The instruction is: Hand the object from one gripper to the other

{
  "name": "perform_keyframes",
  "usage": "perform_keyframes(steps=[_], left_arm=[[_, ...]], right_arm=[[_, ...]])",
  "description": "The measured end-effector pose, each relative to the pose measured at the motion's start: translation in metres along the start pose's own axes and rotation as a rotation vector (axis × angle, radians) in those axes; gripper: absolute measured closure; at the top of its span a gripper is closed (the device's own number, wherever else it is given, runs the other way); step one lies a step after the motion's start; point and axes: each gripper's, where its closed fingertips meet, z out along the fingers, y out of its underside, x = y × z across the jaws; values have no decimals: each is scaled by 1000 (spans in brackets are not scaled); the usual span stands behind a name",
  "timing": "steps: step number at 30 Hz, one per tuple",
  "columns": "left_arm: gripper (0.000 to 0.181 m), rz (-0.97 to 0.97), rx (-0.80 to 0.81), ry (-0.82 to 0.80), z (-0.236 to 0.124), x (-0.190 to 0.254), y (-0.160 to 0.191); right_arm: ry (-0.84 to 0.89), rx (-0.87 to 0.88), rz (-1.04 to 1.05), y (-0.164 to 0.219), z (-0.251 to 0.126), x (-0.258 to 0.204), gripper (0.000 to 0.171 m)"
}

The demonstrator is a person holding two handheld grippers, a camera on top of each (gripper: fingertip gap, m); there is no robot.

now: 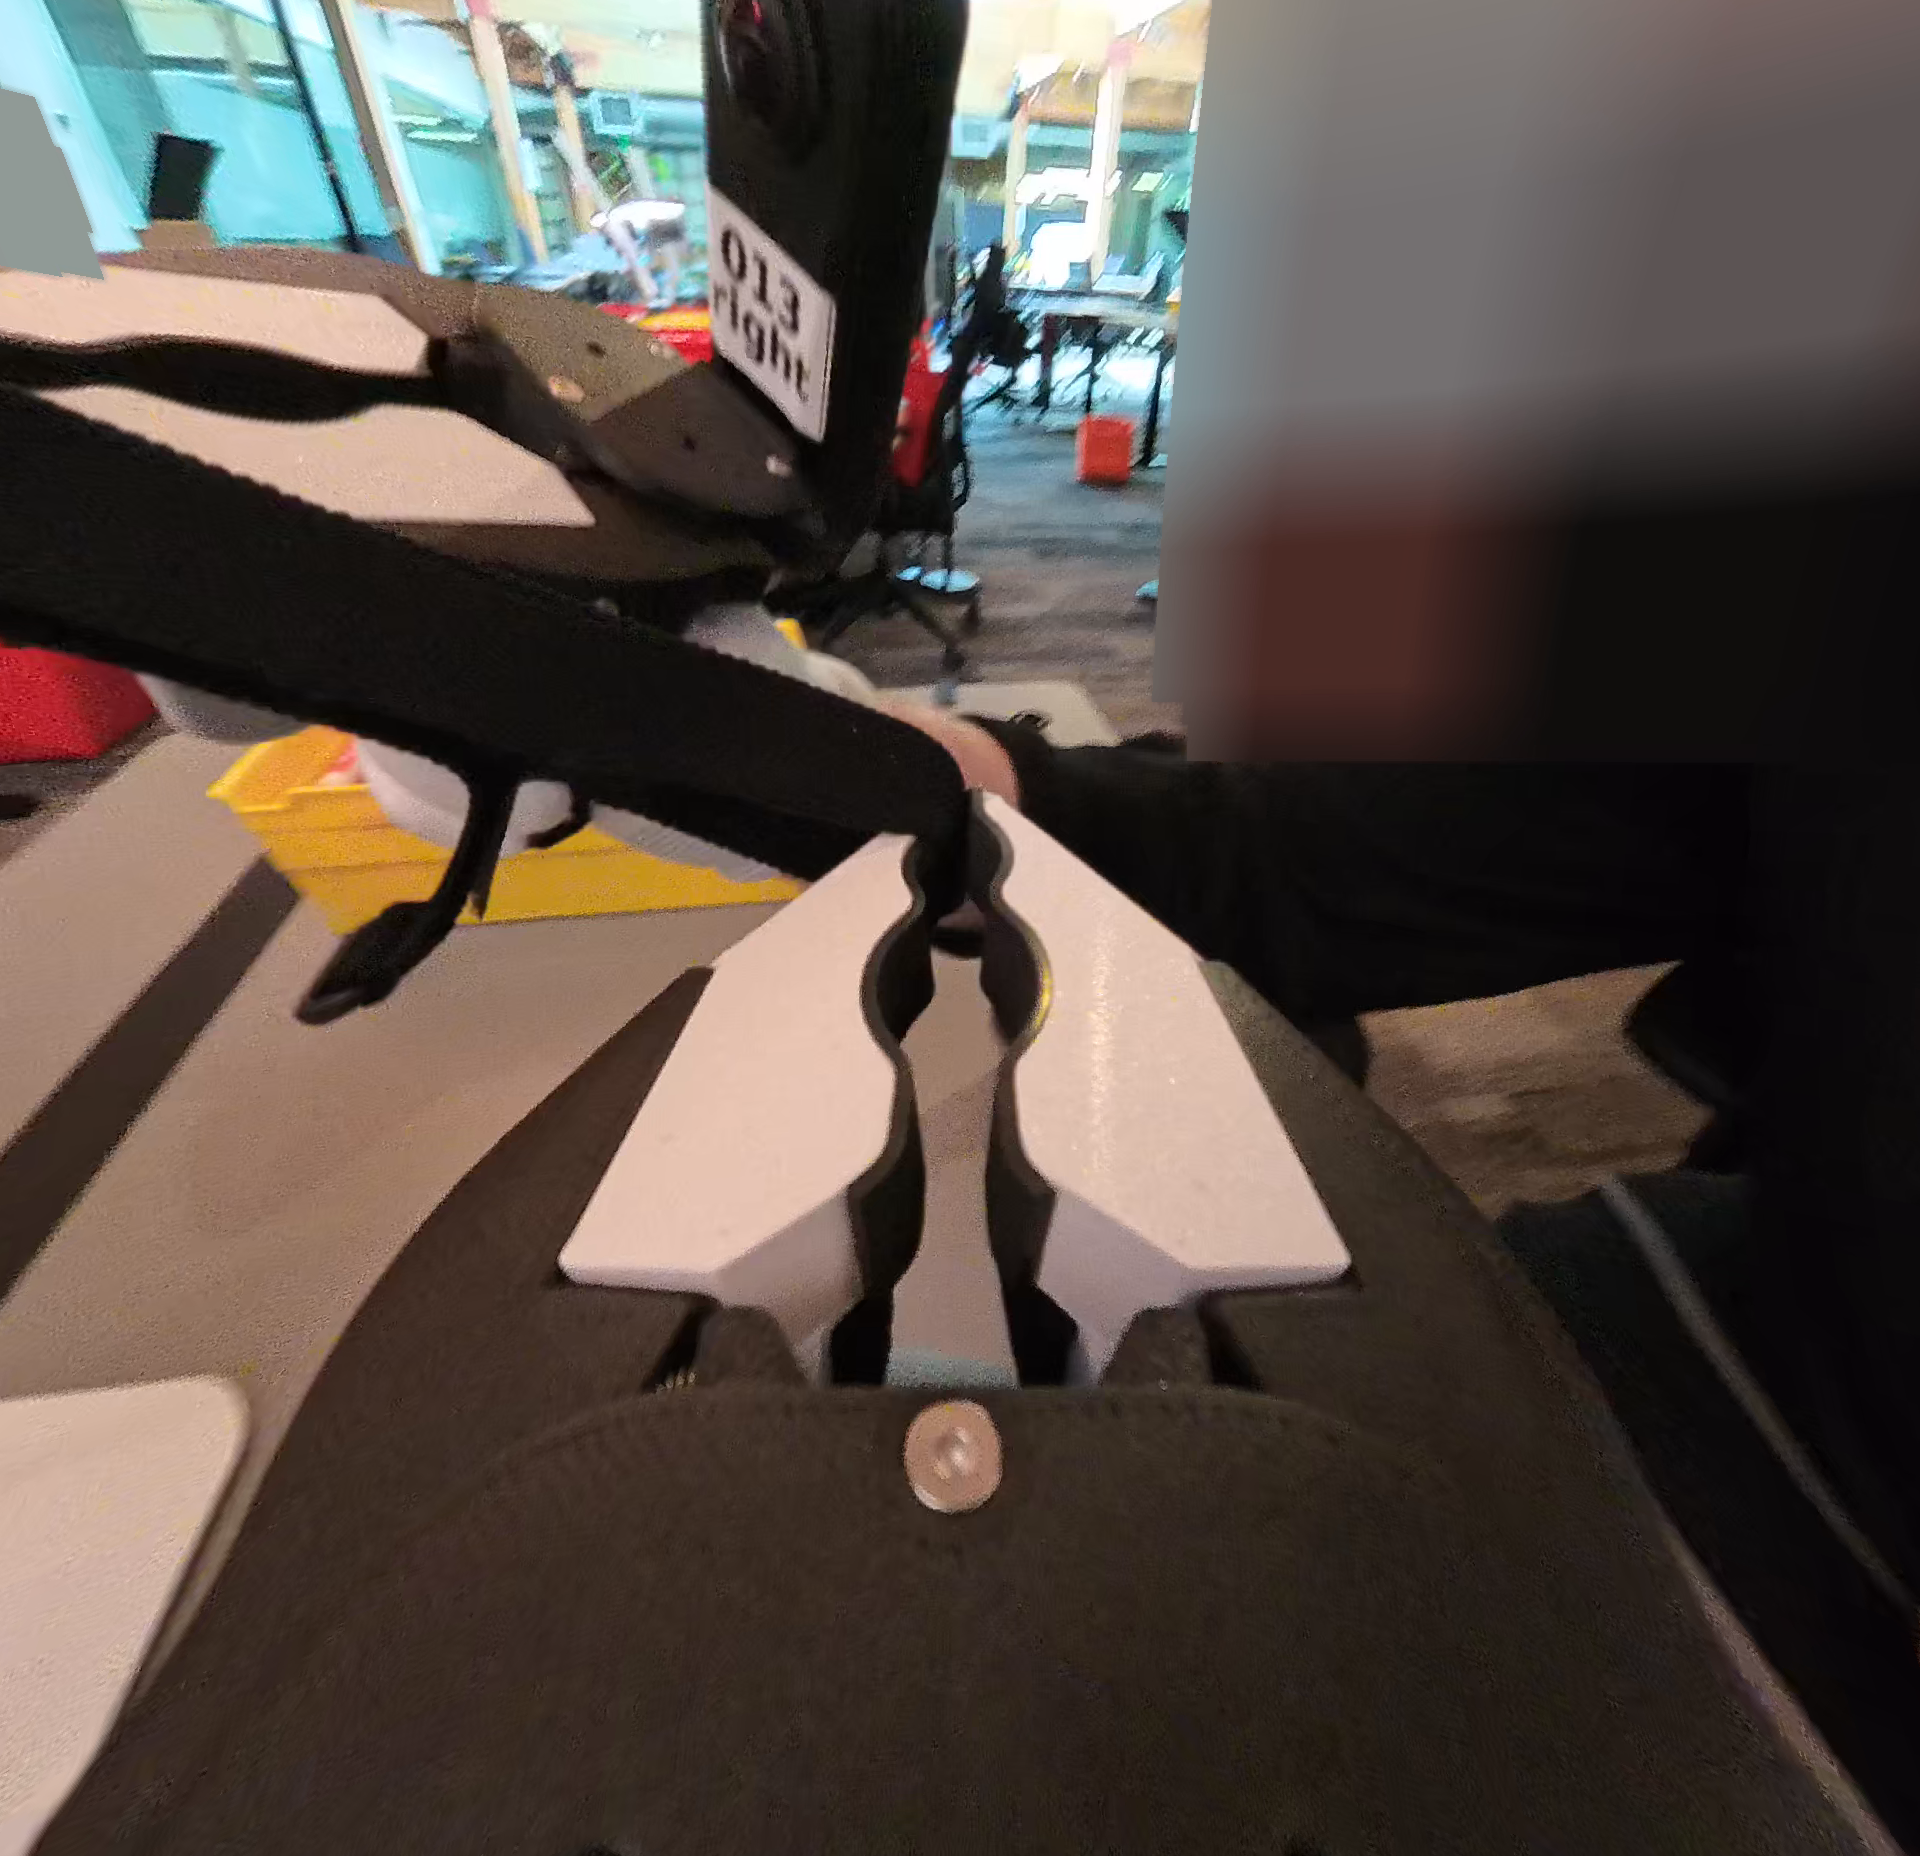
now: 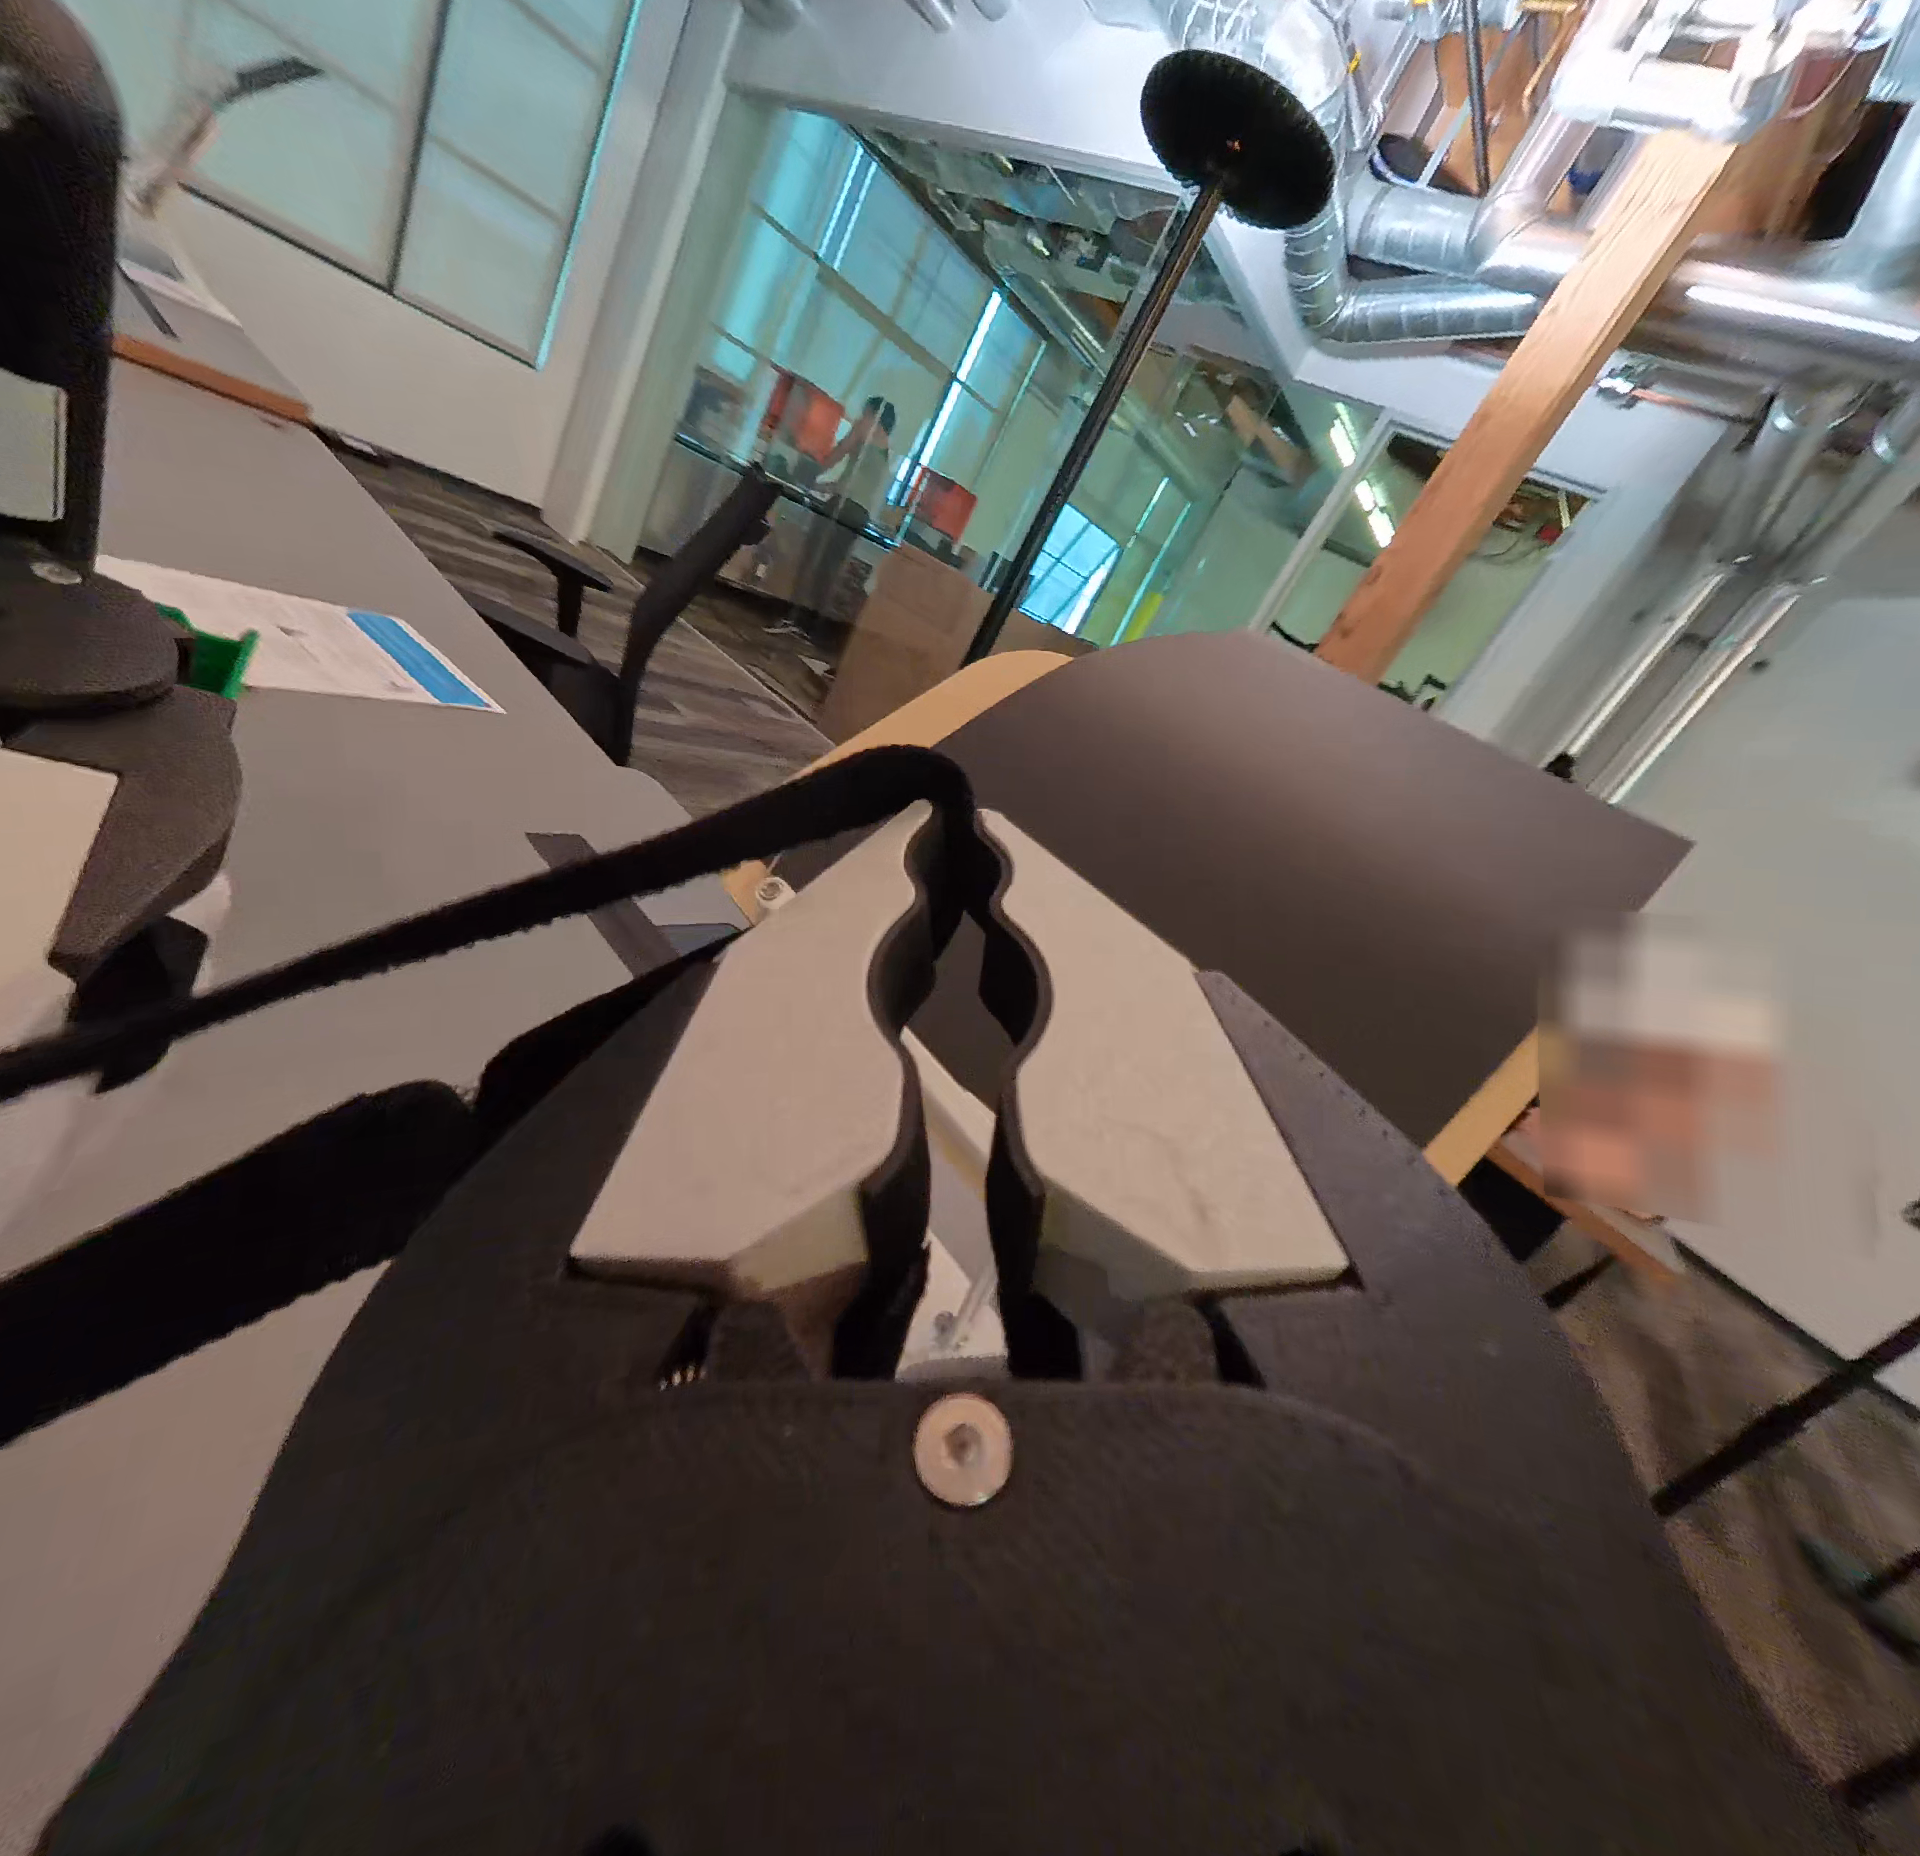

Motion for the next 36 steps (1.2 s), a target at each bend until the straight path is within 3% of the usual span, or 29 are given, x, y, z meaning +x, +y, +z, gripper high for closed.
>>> perform_keyframes(steps=[3,7,14,21,30,36], left_arm=[[181,7,2,46,-13,3,-3],[172,243,4,-216,-46,-32,-12],[149,314,19,-301,-64,-56,-4],[140,321,88,-378,-67,-71,-8],[142,367,150,-385,-59,-57,-27],[155,394,72,-412,-44,-63,-10]], right_arm=[[-21,14,11,-5,-1,-3,171],[-76,74,137,-15,-7,3,171],[-193,146,281,-33,-10,-9,171],[-290,213,465,-41,-11,-14,171],[-347,197,507,-34,0,-34,171],[-374,204,531,-35,3,-43,171]])
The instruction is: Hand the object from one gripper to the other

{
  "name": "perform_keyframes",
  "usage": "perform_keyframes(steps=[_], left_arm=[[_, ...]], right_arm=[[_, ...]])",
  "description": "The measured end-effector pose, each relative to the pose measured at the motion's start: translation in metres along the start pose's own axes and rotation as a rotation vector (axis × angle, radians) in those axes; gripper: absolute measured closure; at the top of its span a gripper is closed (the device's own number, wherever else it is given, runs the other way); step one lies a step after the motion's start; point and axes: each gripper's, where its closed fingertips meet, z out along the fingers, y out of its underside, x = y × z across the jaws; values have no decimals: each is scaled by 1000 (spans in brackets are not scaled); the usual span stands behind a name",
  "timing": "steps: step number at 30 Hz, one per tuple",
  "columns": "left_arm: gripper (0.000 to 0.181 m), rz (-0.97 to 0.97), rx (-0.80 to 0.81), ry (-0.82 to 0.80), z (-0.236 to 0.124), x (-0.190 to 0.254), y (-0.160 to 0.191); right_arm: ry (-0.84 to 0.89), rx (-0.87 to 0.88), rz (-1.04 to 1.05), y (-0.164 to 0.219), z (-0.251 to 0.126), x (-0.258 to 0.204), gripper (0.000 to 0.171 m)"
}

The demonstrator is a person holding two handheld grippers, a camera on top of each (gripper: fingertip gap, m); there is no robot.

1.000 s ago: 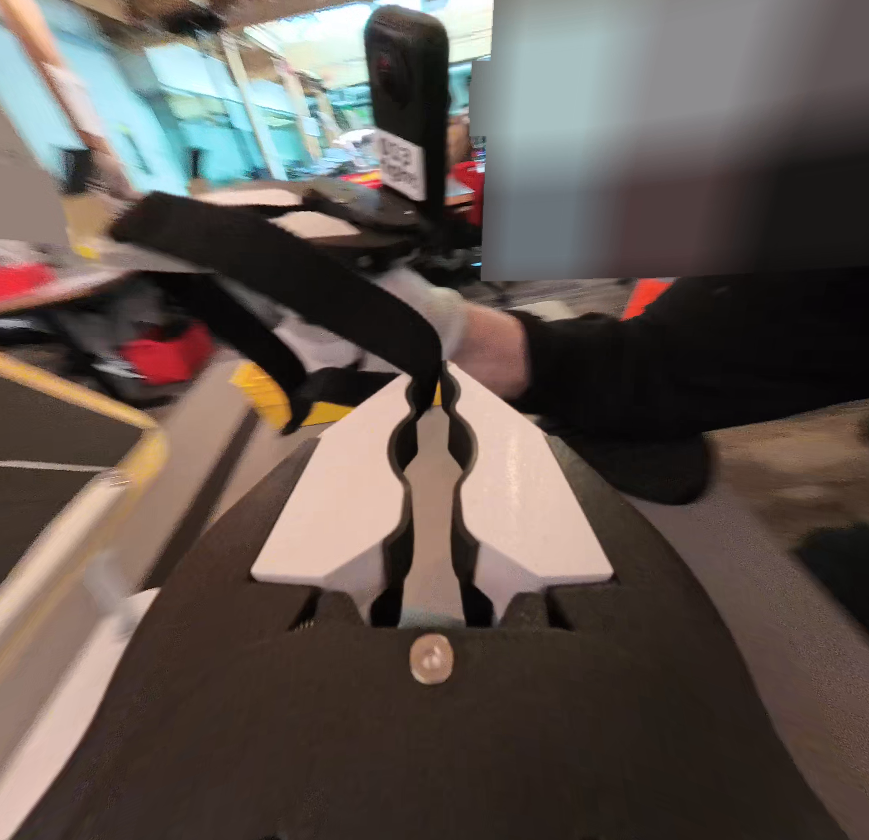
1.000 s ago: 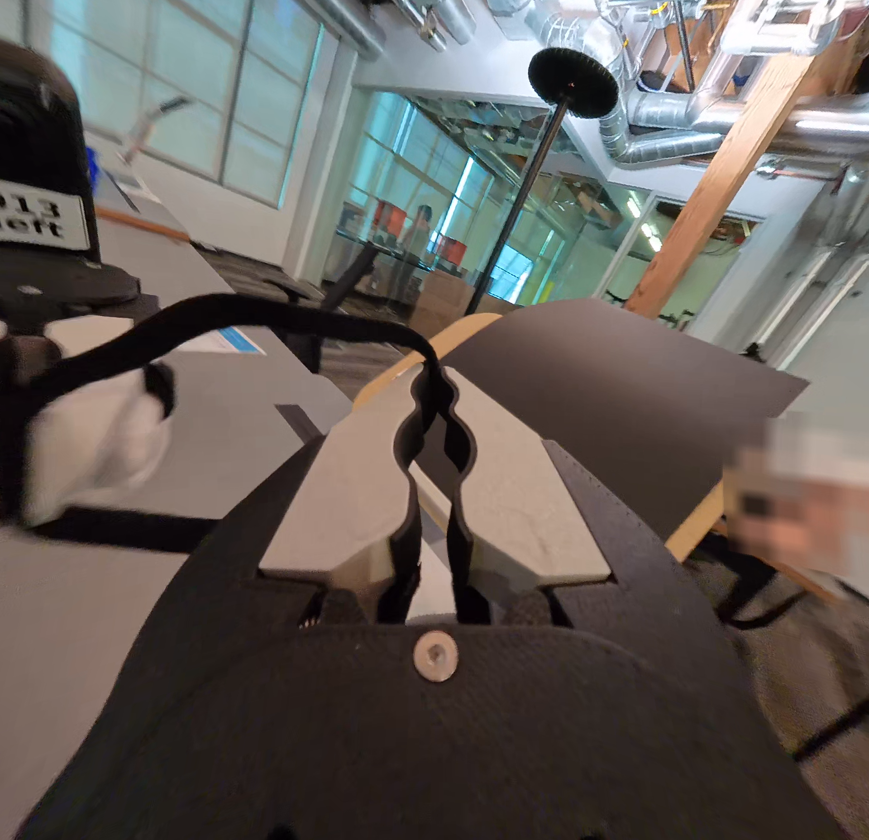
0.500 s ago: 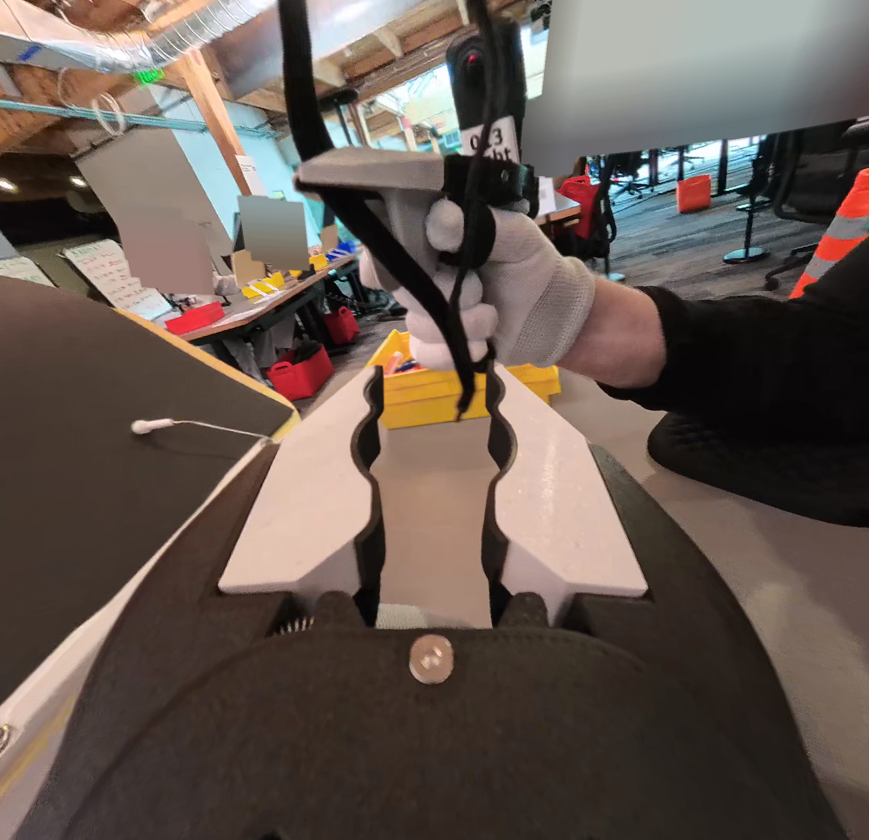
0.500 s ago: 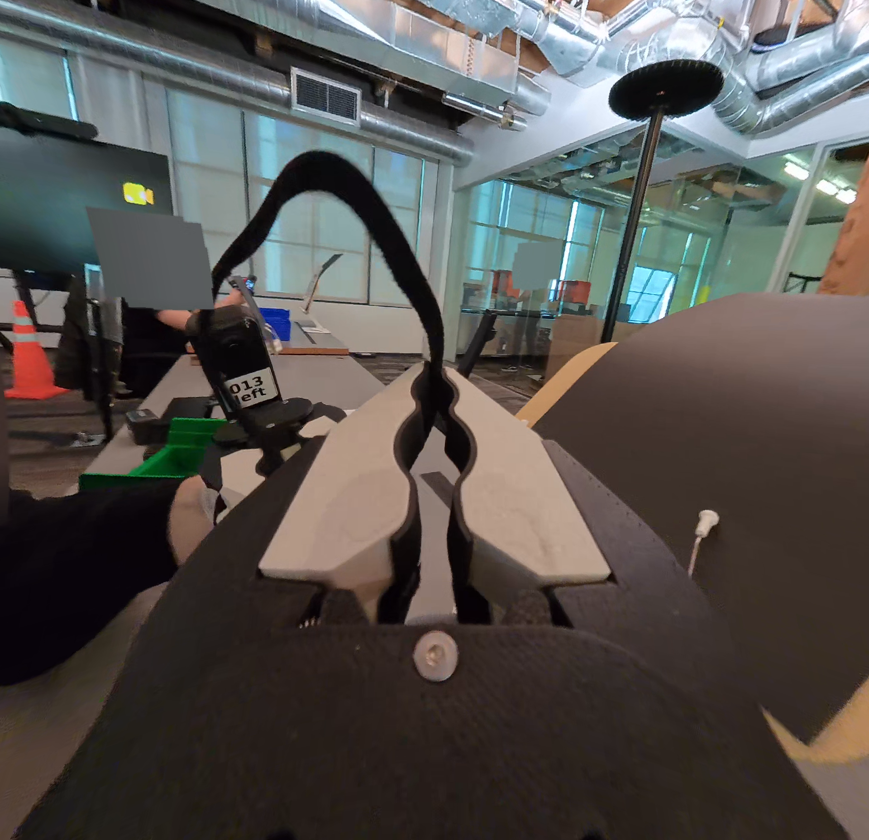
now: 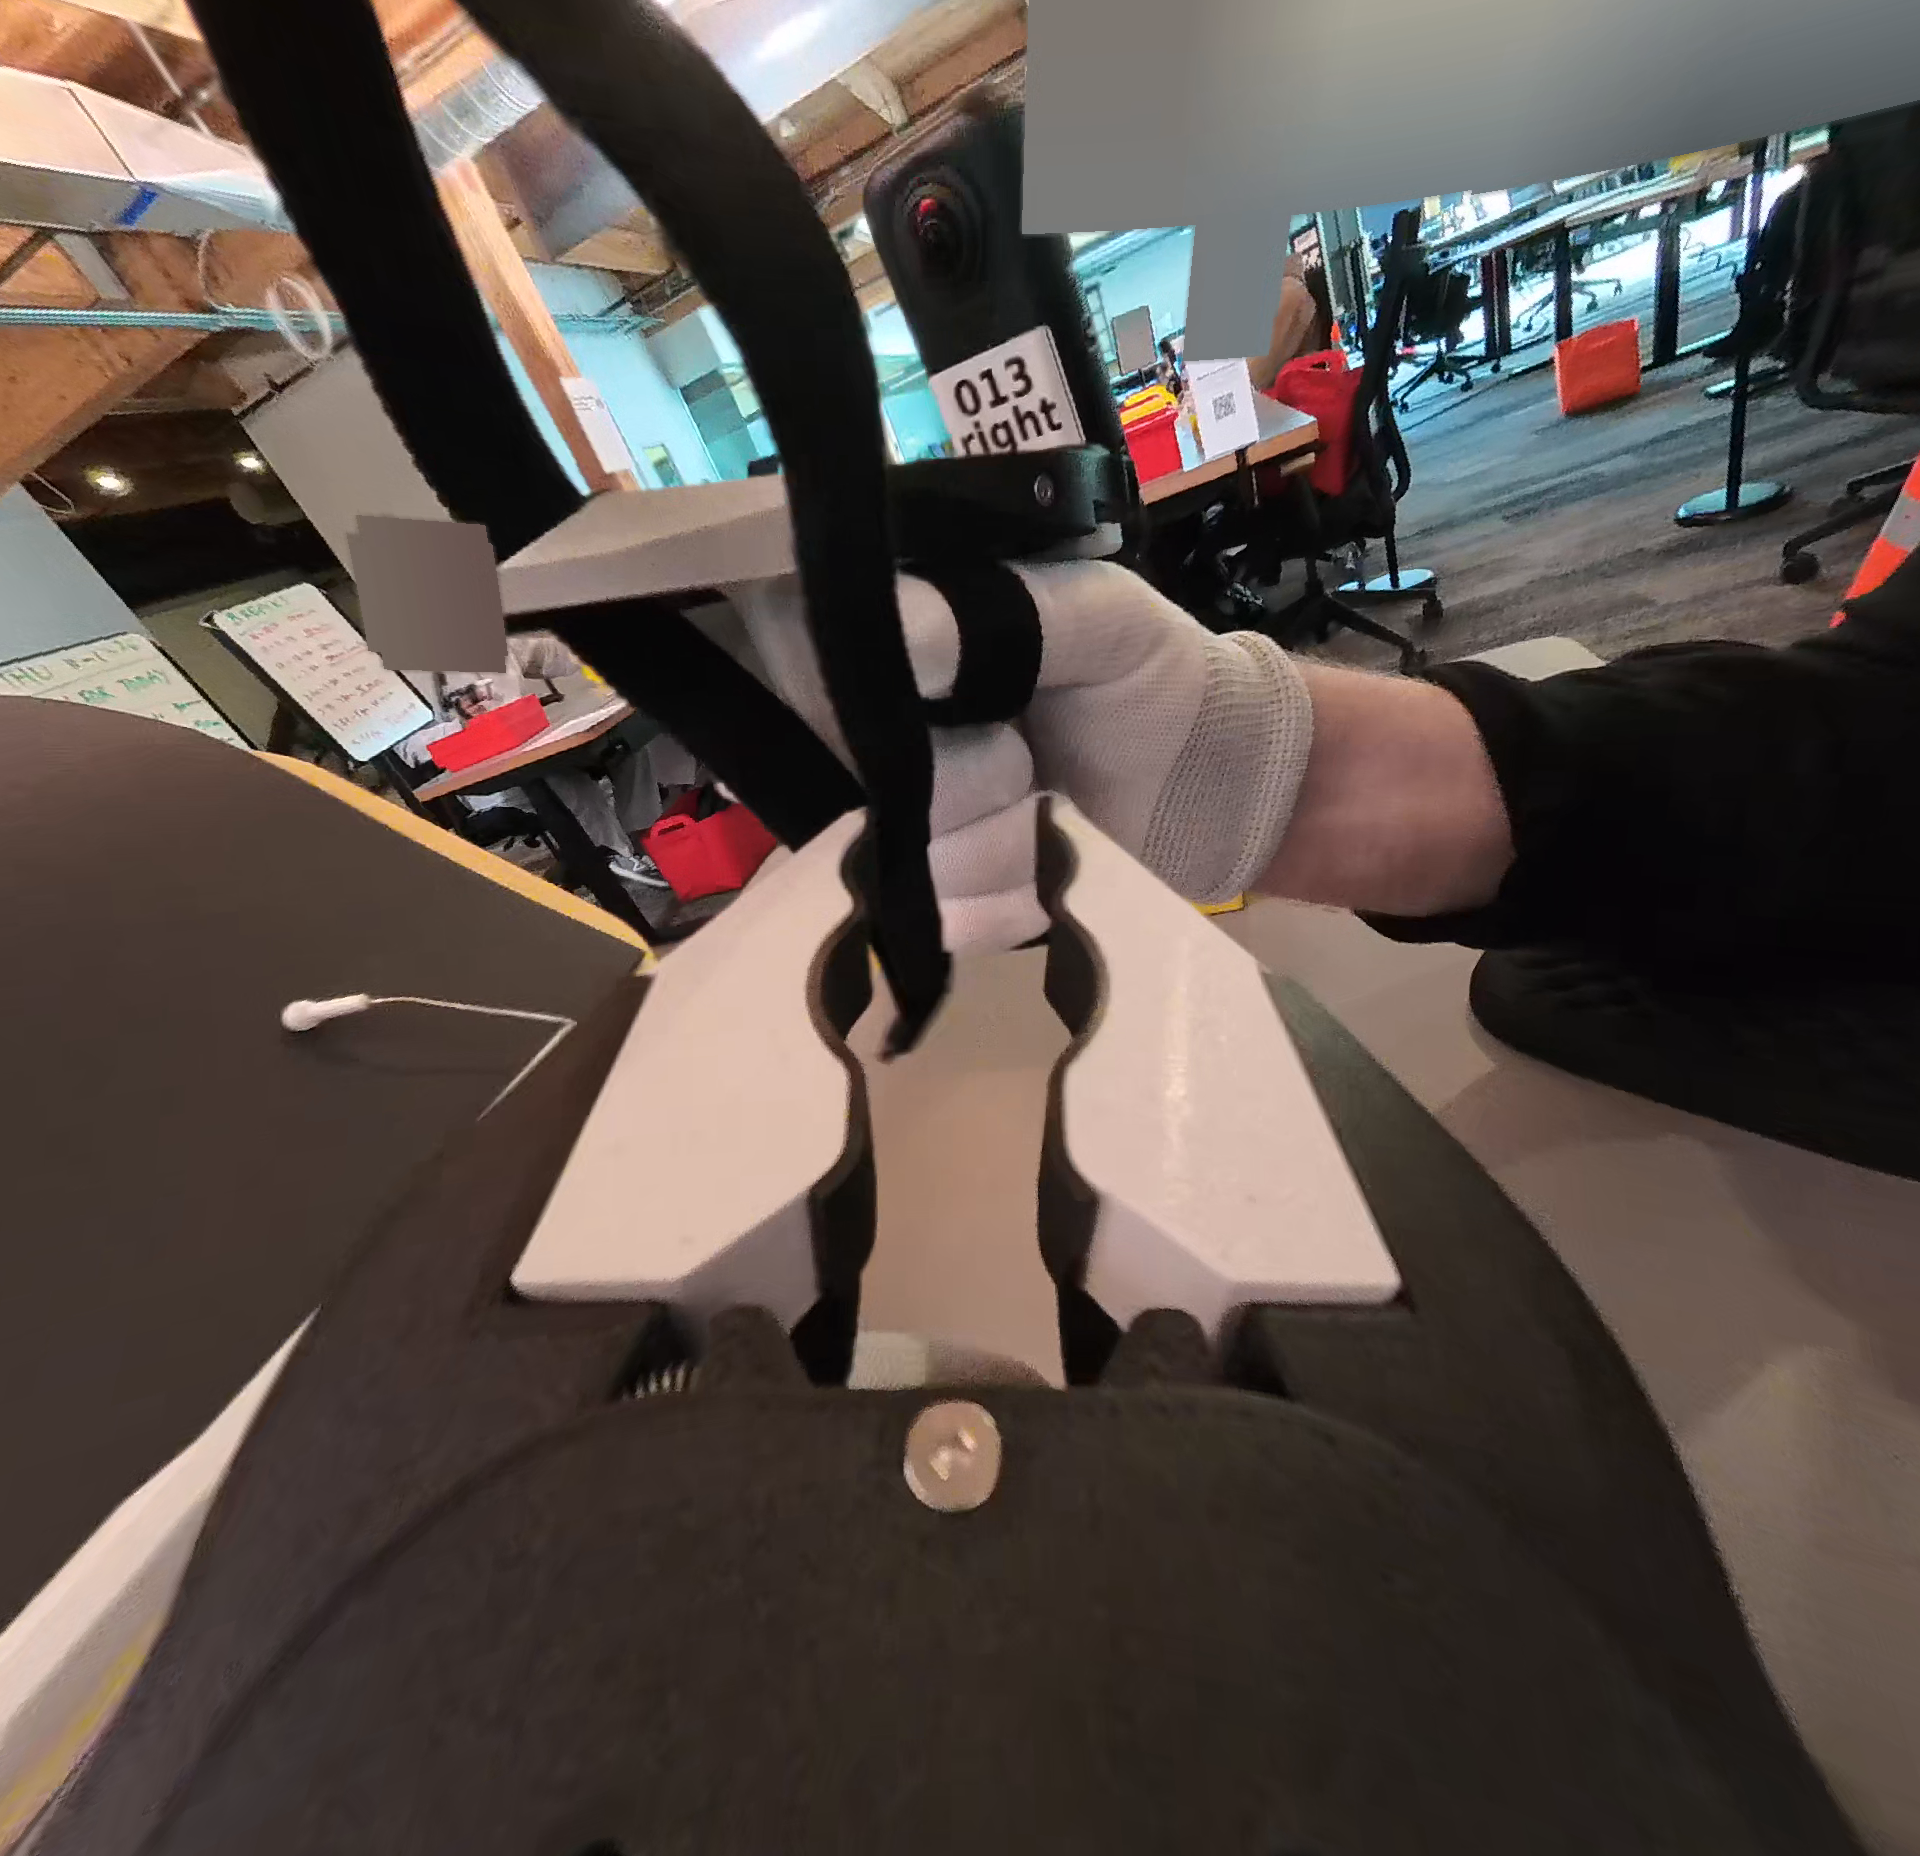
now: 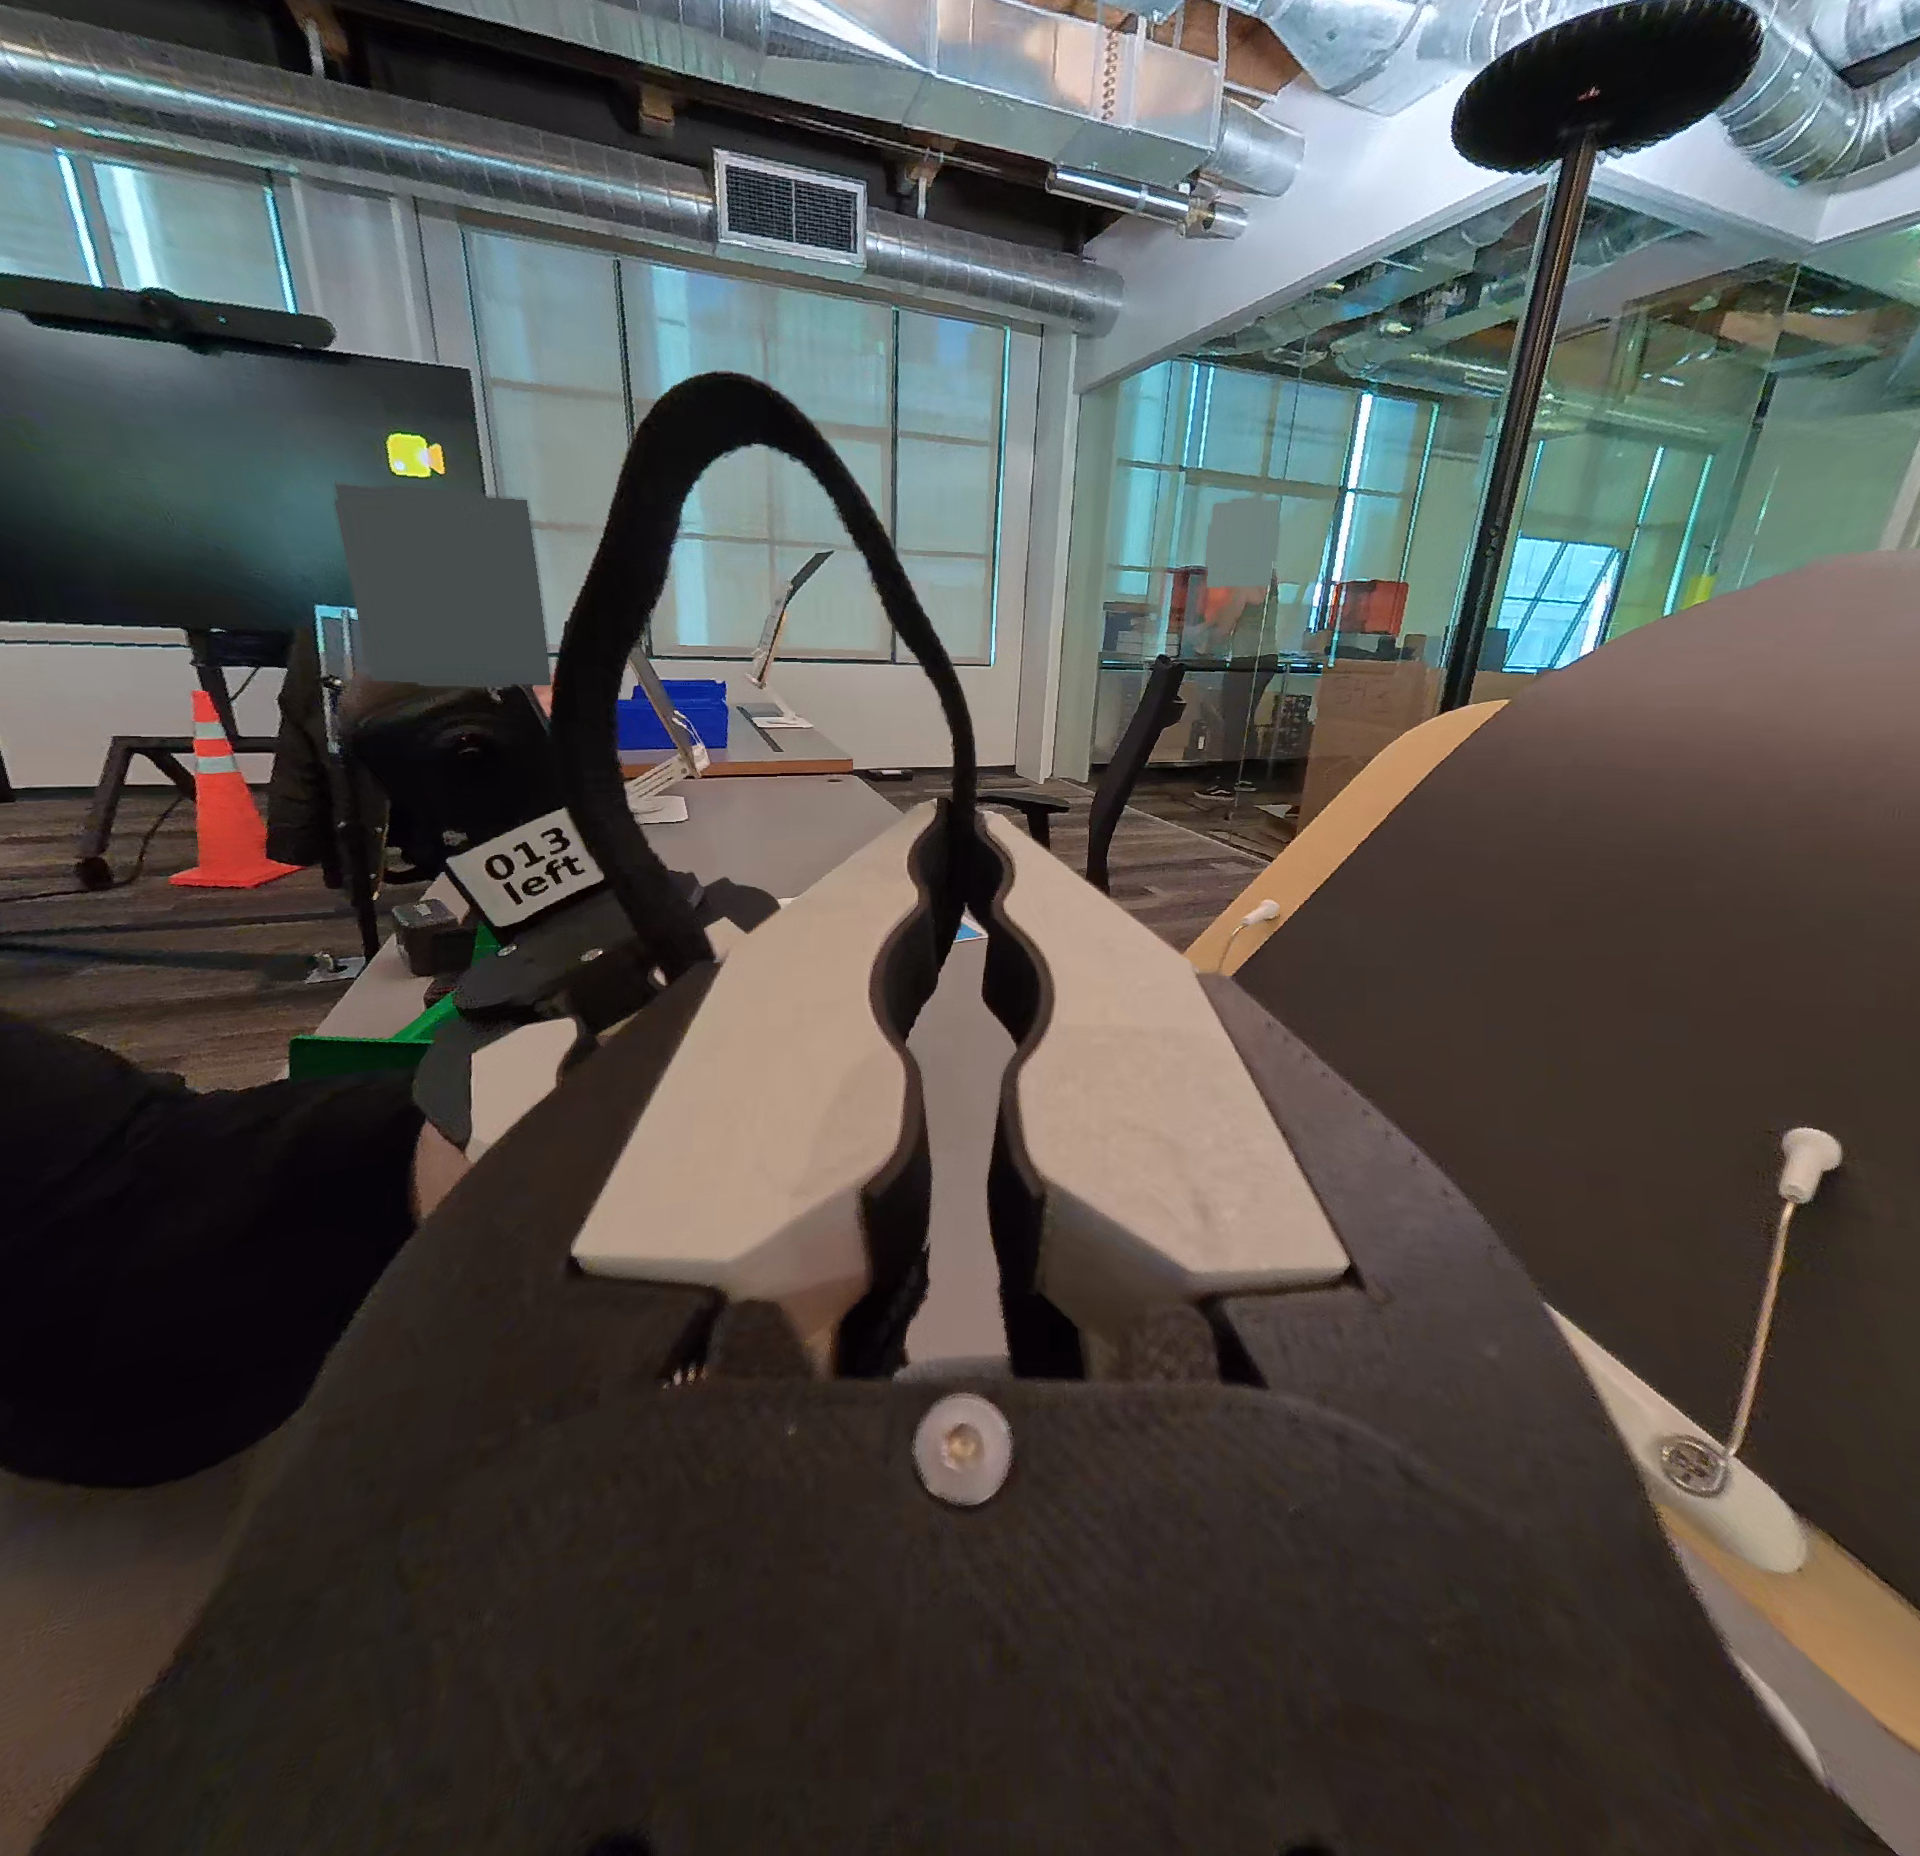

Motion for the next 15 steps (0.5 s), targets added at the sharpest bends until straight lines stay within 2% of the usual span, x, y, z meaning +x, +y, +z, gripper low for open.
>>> perform_keyframes(steps=[2,4,6,8,11,14,15], left_arm=[[175,-24,10,16,3,4,0],[181,-35,14,26,6,7,1],[181,-63,13,70,8,15,2],[181,-114,18,121,10,25,0],[181,-348,152,178,8,25,-27],[181,-383,178,303,11,52,-40],[181,-398,197,302,11,53,-44]], right_arm=[[-3,-3,0,2,1,-1,171],[-4,-14,-7,4,3,-2,171],[17,-20,-21,6,3,1,171],[115,-30,-41,6,-2,18,171],[227,-35,-76,6,-14,41,171],[317,-74,-205,8,-18,50,171],[301,-84,-213,9,-17,48,171]])
